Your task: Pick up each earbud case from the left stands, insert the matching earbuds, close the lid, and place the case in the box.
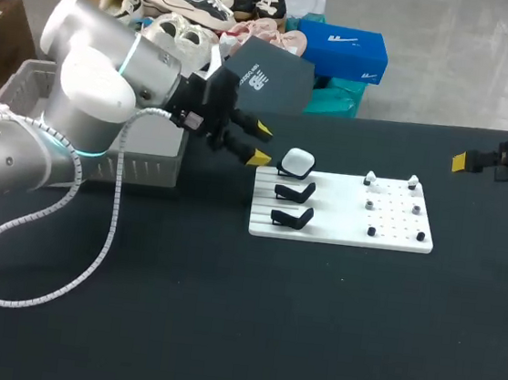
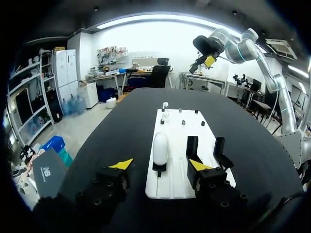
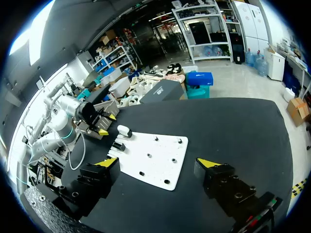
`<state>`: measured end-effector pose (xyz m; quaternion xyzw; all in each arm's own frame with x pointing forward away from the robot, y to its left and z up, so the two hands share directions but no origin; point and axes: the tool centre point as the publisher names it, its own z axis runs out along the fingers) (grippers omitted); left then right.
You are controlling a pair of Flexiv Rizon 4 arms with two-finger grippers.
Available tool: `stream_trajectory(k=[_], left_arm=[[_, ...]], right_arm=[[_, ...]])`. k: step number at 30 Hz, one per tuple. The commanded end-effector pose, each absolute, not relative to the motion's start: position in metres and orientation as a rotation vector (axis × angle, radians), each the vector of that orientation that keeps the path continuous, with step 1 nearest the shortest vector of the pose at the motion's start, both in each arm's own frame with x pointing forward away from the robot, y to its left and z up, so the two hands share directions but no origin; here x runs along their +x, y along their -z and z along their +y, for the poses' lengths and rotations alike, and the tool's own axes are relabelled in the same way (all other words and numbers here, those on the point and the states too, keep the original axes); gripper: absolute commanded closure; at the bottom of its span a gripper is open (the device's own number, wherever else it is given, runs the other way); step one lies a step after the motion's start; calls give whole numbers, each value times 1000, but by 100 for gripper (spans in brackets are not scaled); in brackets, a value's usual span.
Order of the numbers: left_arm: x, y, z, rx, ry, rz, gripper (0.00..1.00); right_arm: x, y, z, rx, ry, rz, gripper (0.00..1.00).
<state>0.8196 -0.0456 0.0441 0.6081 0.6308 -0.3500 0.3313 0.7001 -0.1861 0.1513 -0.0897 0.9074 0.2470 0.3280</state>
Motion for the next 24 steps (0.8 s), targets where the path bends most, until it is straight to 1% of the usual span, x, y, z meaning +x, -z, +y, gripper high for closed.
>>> stream_trajectory(k=[1,4,6,14,18,19,21,24], left_arm=[[824,-39,-50,1590,927,1643,37],[821,-38,-53,1595,937,1631,36],[820,-37,-55,1598,939,1627,41],[821,-35,-63,1596,954,1618,37],[824,-31,-69,1591,952,1614,41],[825,-30,-70,1588,953,1614,45],[824,-29,-72,1592,952,1613,50],[825,-25,-76,1597,952,1612,51]], right_arm=[[701,-150,-187,-239,-652,2373,0],[701,-150,-187,-239,-652,2373,0],[701,-150,-187,-239,-652,2373,0],[701,-150,-187,-239,-652,2373,0],[701,-150,-187,-239,-652,2373,0],[701,-150,-187,-239,-652,2373,0],[701,-150,-187,-239,-652,2373,0],[701,-150,-187,-239,-652,2373,0]])
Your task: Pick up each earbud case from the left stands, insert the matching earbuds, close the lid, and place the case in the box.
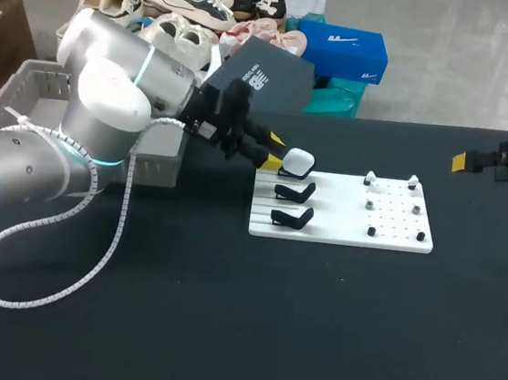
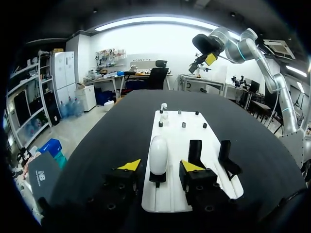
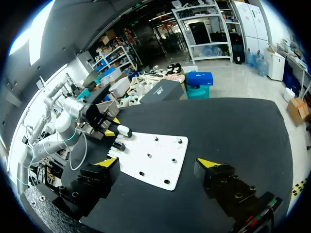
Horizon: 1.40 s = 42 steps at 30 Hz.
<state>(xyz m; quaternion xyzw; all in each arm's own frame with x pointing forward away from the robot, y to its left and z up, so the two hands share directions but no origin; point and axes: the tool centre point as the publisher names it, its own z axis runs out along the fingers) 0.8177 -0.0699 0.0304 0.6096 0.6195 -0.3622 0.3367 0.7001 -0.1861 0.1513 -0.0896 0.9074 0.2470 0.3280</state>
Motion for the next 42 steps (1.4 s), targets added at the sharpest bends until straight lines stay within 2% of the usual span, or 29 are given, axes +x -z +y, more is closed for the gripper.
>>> stream_trajectory(k=[1,33,37,40,42], left_arm=[[826,-25,-77,1597,953,1612,51],[824,-15,-96,1600,964,1605,53],[824,-14,-96,1600,962,1606,56],[824,-13,-96,1596,964,1604,65],[823,-13,-97,1595,964,1603,64]], right_arm=[[701,-150,-187,-239,-652,2373,0],[701,-150,-187,-239,-652,2373,0],[701,-150,-187,-239,-652,2373,0],[701,-150,-187,-239,-652,2373,0],[701,-150,-187,-239,-652,2373,0]])
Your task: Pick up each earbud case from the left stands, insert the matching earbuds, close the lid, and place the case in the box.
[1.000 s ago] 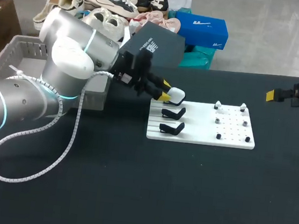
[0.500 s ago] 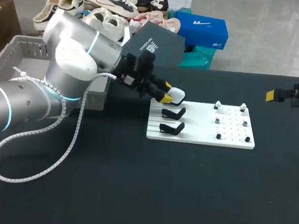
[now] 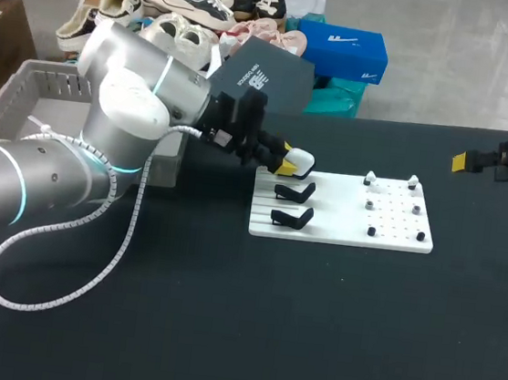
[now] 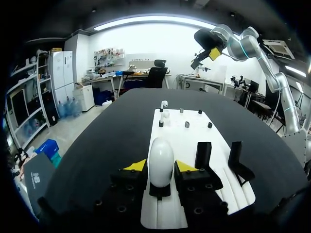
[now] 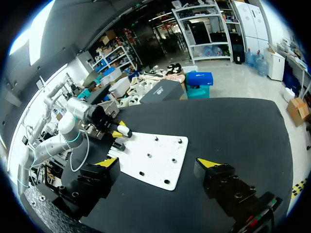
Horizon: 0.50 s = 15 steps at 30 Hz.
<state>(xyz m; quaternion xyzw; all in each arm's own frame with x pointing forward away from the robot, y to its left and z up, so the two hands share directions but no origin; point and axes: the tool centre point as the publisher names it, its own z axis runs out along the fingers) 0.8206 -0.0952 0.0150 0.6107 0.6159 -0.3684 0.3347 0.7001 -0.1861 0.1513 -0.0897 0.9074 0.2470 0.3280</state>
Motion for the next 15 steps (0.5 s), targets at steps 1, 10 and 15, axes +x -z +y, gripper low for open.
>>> stream_trajectory(k=[1,10,15], left_arm=[[823,-13,-97,1594,964,1603,64],[822,-14,-95,1586,960,1598,88],[820,-17,-90,1580,963,1588,100]], right_arm=[[701,-150,-187,-239,-652,2373,0],[701,-150,-187,-239,-652,2373,0],[701,-150,-187,-239,-652,2373,0]])
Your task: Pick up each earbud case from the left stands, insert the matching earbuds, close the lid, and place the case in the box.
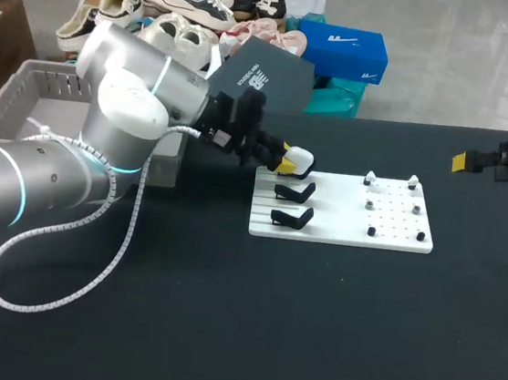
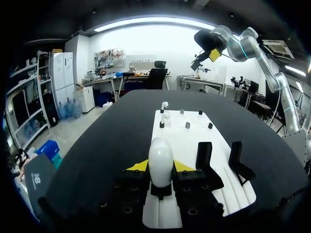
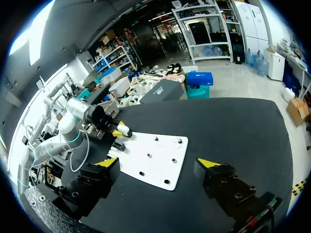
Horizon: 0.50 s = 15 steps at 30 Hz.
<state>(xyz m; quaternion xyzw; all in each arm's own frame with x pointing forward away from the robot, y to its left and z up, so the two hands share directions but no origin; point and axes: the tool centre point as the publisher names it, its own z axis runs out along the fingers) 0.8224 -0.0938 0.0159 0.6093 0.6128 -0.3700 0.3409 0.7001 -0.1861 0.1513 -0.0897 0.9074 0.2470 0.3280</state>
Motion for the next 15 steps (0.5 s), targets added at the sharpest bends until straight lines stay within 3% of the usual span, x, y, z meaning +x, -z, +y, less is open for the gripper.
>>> stream_trajectory(k=[1,15], left_arm=[[819,-19,-89,1577,967,1581,100],[769,-94,-72,1503,1050,1443,100]], right_arm=[[701,-150,-187,-239,-652,2373,0],[701,-150,-187,-239,-652,2373,0]])
